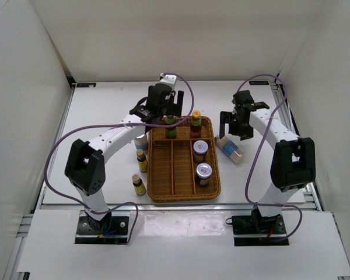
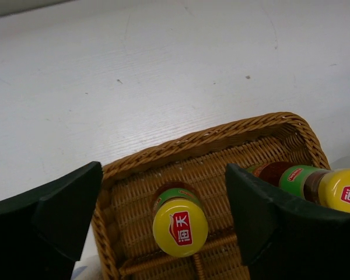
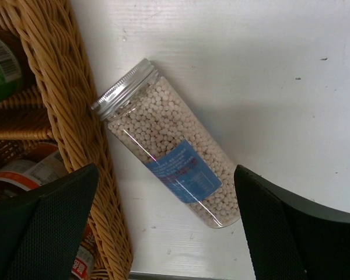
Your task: Organize the condiment bottles
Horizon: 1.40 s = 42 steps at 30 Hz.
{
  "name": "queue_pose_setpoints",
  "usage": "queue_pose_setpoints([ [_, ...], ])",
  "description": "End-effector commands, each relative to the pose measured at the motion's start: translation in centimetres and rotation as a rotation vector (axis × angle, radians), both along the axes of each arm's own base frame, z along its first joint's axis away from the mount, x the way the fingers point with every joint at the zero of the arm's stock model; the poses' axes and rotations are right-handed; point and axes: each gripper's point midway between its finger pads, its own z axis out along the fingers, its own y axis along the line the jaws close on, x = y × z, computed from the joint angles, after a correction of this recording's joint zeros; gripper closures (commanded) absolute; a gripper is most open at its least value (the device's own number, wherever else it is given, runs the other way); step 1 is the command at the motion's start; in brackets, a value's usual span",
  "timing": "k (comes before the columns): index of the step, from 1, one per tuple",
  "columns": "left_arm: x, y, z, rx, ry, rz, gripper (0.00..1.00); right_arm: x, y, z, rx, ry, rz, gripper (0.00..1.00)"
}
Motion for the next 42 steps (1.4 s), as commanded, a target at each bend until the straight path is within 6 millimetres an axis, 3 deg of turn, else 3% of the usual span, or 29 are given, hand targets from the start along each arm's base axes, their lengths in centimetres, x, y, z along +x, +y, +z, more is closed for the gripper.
queue_pose_setpoints([
  [1,-0.5,1.3,7.9,-0.041,-0.128,0.04,0.01,0.3,0.5,0.1,0.01,-0.034,0.007,0.0],
  [4,-1.5,3.3,12.4,-0.021,-0.206,0.074,0.01,0.0,0.1,0.1,-0.001,-0.046,-0.02,0.0],
  [6,-3.0,6.6,14.7,0.015,-0.235,0.171,0.01,0.1,-0.2,1.0,-0.01,-0.075,-0.04,0.0],
  [7,-3.8,8.0,14.0,0.044,-0.224,0.208,0.01,0.2,-0.4,1.0,-0.018,-0.077,-0.044,0.0],
  [8,-5.2,10.1,15.1,0.027,-0.234,0.258,0.01,-0.1,-0.5,1.2,-0.017,-0.082,-0.044,0.0],
  [9,-5.5,11.9,14.8,0.016,-0.225,0.28,0.01,-0.1,-0.5,1.6,-0.014,-0.094,-0.044,0.0],
  [10,-6.2,12.7,12.4,0.015,-0.177,0.273,0.01,-0.1,-0.3,1.6,-0.005,-0.091,-0.039,0.0],
  [11,-7.4,13.0,12.8,-0.038,-0.179,0.237,0.01,-0.1,-0.3,2.0,-0.002,-0.102,-0.04,0.0],
  [12,-7.6,14.1,11.9,-0.05,-0.16,0.252,0.01,-0.2,-0.1,2.0,0.009,-0.099,-0.034,0.0],
  [13,-8.0,14.4,9.7,-0.048,-0.117,0.244,0.01,-0.2,-0.1,2.0,0.009,-0.099,-0.034,0.0],
  [16,-8.8,14.1,7.4,-0.088,-0.044,0.187,0.01,-0.4,0.0,2.0,0.017,-0.097,-0.03,0.0],
  [19,-9.3,13.0,3.2,-0.105,0.072,0.124,0.01,-0.6,0.4,2.8,0.04,-0.115,-0.022,0.0],
  [24,-8.7,11.5,-0.2,-0.118,0.165,0.067,0.01,-1.0,0.9,3.7,0.076,-0.132,-0.006,0.0],
  [30,-9.1,11.0,-1.7,-0.134,0.201,0.055,0.01,-1.6,1.2,4.2,0.102,-0.13,0.007,0.0],
  [35,-9.4,10.8,-1.7,-0.144,0.206,0.036,0.01,-1.7,1.4,4.5,0.112,-0.137,0.012,0.0],
  [42,-10.1,11.7,-4.4,-0.105,0.267,0.085,0.01,-2.4,1.4,3.7,0.113,-0.107,0.015,0.0],
])
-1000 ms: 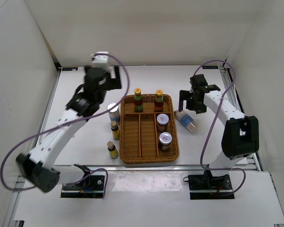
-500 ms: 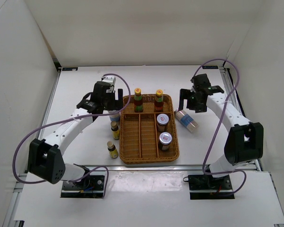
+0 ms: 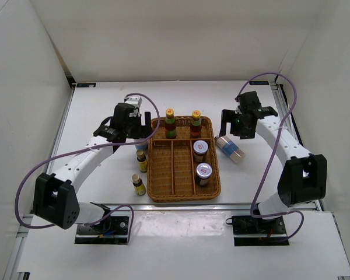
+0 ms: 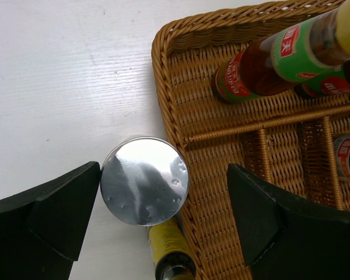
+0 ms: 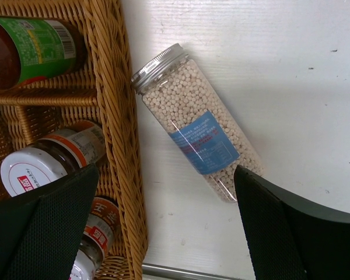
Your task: Organize the condiment bottles
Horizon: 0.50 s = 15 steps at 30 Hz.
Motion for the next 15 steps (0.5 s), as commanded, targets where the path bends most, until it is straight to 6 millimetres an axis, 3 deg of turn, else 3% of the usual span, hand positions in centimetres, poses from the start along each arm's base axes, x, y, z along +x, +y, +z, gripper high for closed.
queue_pose_setpoints([
  [1,-0.8,0.2,-0.4,-0.008,0.024,0.014,0.01,-0.6,0.4,0.3,0.026,-0.001,0.008,0.0],
  [6,-0.7,0.7,-1.2,0.002,0.049,0.036,0.04,-0.8,0.7,0.3,0.043,0.003,0.018,0.0],
  [8,-0.7,0.5,-1.2,-0.006,0.053,0.027,0.1,-0.8,0.7,0.3,0.043,0.003,0.018,0.0],
  [10,-0.8,0.3,-1.6,-0.007,0.065,0.02,0.24,-0.8,0.7,0.3,0.043,0.003,0.018,0.0],
  [12,-0.6,0.2,-0.9,-0.01,0.057,0.02,0.41,-0.8,0.7,1.0,0.047,-0.016,0.018,0.0],
  [13,-0.6,0.3,-0.2,-0.012,0.036,0.014,0.45,-0.8,0.6,0.9,0.04,-0.018,0.013,0.0],
  [15,-0.2,0.9,2.8,-0.013,-0.047,0.039,0.51,-1.0,0.5,1.4,0.043,-0.032,0.014,0.0],
])
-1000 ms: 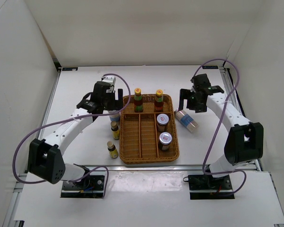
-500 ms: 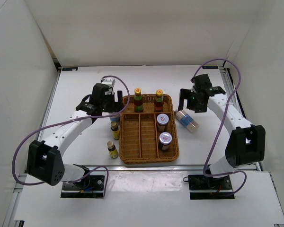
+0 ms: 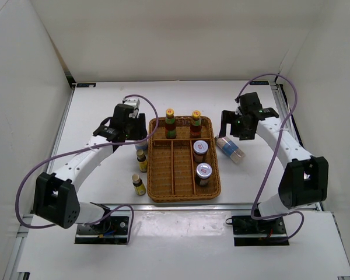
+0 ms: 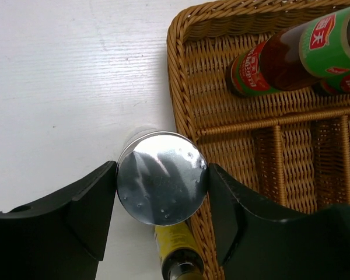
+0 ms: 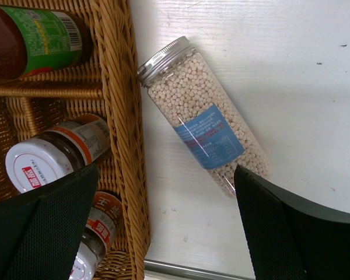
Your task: Organize the condiment bottles
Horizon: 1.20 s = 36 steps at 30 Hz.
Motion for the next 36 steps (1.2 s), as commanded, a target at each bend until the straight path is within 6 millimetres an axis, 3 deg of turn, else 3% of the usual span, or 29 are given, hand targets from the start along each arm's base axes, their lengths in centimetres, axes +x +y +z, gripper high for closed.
queue_pose_setpoints([
  [1,0.4,0.3,4.9,-0.018,-0.119,0.008,0.53,-0.6,0.1,1.4,0.022,-0.035,0.001,0.0],
  [7,0.6,1.1,12.8,-0.027,-0.267,0.027,0.71,-1.1,-0.3,2.5,0.01,-0.063,-0.01,0.0],
  [10,0.2,0.5,16.9,-0.036,-0.366,0.016,0.74,-1.3,-0.6,2.4,0.0,-0.063,-0.016,0.0],
  [15,-0.8,-2.2,21.5,-0.168,-0.42,-0.087,0.79,-1.3,-0.6,2.4,0.0,-0.063,-0.016,0.0],
  [19,-1.2,-5.6,20.6,-0.217,-0.366,-0.176,0.85,-1.2,-0.6,2.1,-0.002,-0.055,-0.016,0.0],
  [24,-2.4,-11.3,17.4,-0.19,-0.291,-0.292,0.87,-1.2,-0.6,2.1,-0.002,-0.055,-0.016,0.0],
  [30,-3.0,-14.8,14.6,-0.2,-0.262,-0.331,0.87,-1.0,-1.4,2.1,-0.015,-0.058,-0.031,0.0],
  [34,-3.2,-15.9,13.1,-0.198,-0.233,-0.345,0.87,-1.1,-1.7,1.8,-0.017,-0.049,-0.041,0.0],
  [35,-3.3,-16.7,11.9,-0.194,-0.209,-0.352,0.87,-1.1,-1.7,1.8,-0.017,-0.049,-0.041,0.0],
  [36,-3.2,-16.8,12.1,-0.202,-0.22,-0.352,0.87,-1.2,-2.1,1.5,-0.019,-0.04,-0.052,0.0],
])
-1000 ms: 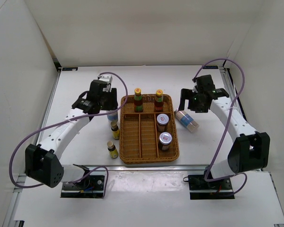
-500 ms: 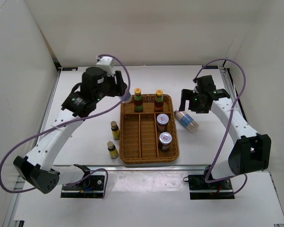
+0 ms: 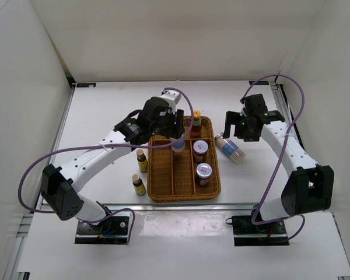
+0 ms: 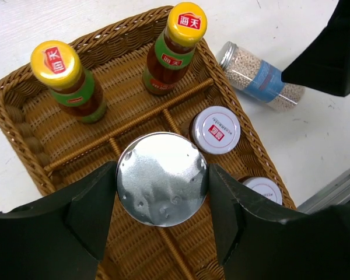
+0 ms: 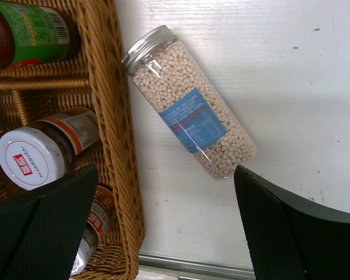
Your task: Organize the condiment bottles
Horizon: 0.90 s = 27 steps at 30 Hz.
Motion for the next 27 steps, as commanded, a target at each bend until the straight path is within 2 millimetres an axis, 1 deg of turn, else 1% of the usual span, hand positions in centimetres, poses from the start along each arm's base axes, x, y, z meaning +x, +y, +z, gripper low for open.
queue_pose_setpoints([
  [1,0.6,-2.2,2.0,-0.101,-0.066,0.003,0.87,-0.1,-0.7,-0.2,-0.01,0.004,-0.021,0.0],
  [3,0.6,-2.9,0.6,-0.082,-0.047,-0.008,0.87,-0.1,-0.7,-0.5,-0.012,0.013,-0.021,0.0],
  [4,0.3,-3.5,0.7,-0.093,-0.057,-0.023,0.87,-0.1,-0.7,-0.5,-0.012,0.013,-0.021,0.0],
  [5,0.0,-4.0,-0.3,-0.085,-0.042,-0.023,0.87,0.0,-1.0,-0.8,-0.014,0.023,-0.03,0.0],
  [6,0.0,-4.5,-1.0,-0.074,-0.039,-0.025,0.87,0.0,-0.9,-0.8,-0.006,0.025,-0.025,0.0],
  [7,0.0,-4.5,-1.8,-0.061,-0.027,-0.025,0.87,0.0,-0.9,-0.8,-0.006,0.025,-0.025,0.0],
  [8,0.0,-4.8,-1.6,-0.064,-0.038,-0.023,0.87,0.0,-0.9,-1.2,-0.008,0.036,-0.025,0.0],
  [10,-0.1,-4.8,-3.8,-0.024,-0.008,-0.01,0.87,0.2,-0.7,-1.1,0.001,0.028,-0.021,0.0],
  [11,-0.2,-4.8,-3.9,-0.023,-0.008,-0.01,0.87,0.5,-0.7,-1.3,-0.004,0.026,-0.012,0.0],
  [12,0.0,-4.5,-4.9,-0.001,0.001,0.003,0.85,0.4,-0.4,-1.3,0.008,0.029,-0.005,0.0],
  [13,0.2,-4.5,-4.7,-0.003,-0.011,0.015,0.85,0.9,-0.2,-1.1,0.014,0.016,0.01,0.0],
  [14,0.1,-4.4,-5.6,0.007,0.008,0.02,0.84,1.2,-0.2,-1.5,0.009,0.02,0.018,0.0],
  [15,0.3,-4.2,-5.9,0.014,0.003,0.031,0.83,1.5,0.0,-1.7,0.015,0.028,0.023,0.0],
  [16,0.3,-4.2,-5.9,0.014,0.003,0.031,0.79,1.8,0.0,-1.9,0.01,0.023,0.033,0.0],
  [17,0.1,-4.0,-6.3,0.021,0.009,0.031,0.76,2.3,0.3,-1.7,0.02,0.009,0.038,0.0],
  [18,0.4,-4.1,-6.6,0.025,0.004,0.04,0.72,2.3,0.5,-2.4,0.023,0.031,0.055,0.0],
  [19,0.4,-4.1,-6.6,0.025,0.004,0.04,0.63,2.7,0.6,-2.7,0.023,0.028,0.055,0.0],
  [20,0.4,-4.1,-6.6,0.025,0.004,0.04,0.57,2.9,0.6,-2.9,0.018,0.032,0.063,0.0],
  [21,0.5,-3.9,-6.5,0.028,0.0,0.049,0.51,3.0,0.2,-4.2,-0.006,0.063,0.052,0.0],
  [22,0.5,-4.1,-6.9,0.041,-0.001,0.053,0.39,3.3,0.1,-4.3,-0.02,0.063,0.059,0.01],
  [23,0.4,-3.8,-7.1,0.048,0.007,0.065,0.34,3.7,0.1,-4.4,-0.021,0.066,0.059,0.01],
  [24,0.4,-3.4,-7.4,0.065,0.009,0.077,0.3,4.0,-0.1,-5.1,-0.04,0.07,0.074,0.01],
  [25,0.5,-3.5,-7.0,0.063,0.008,0.078,0.26,3.9,-0.1,-5.5,-0.042,0.08,0.075,0.01],
  [26,0.5,-3.2,-6.7,0.066,0.002,0.086,0.03,4.2,-0.4,-5.9,-0.065,0.077,0.075,0.02],
  [27,0.4,-3.2,-5.7,0.058,-0.004,0.087,0.0,4.5,-0.3,-6.2,-0.066,0.086,0.075,0.02],
])
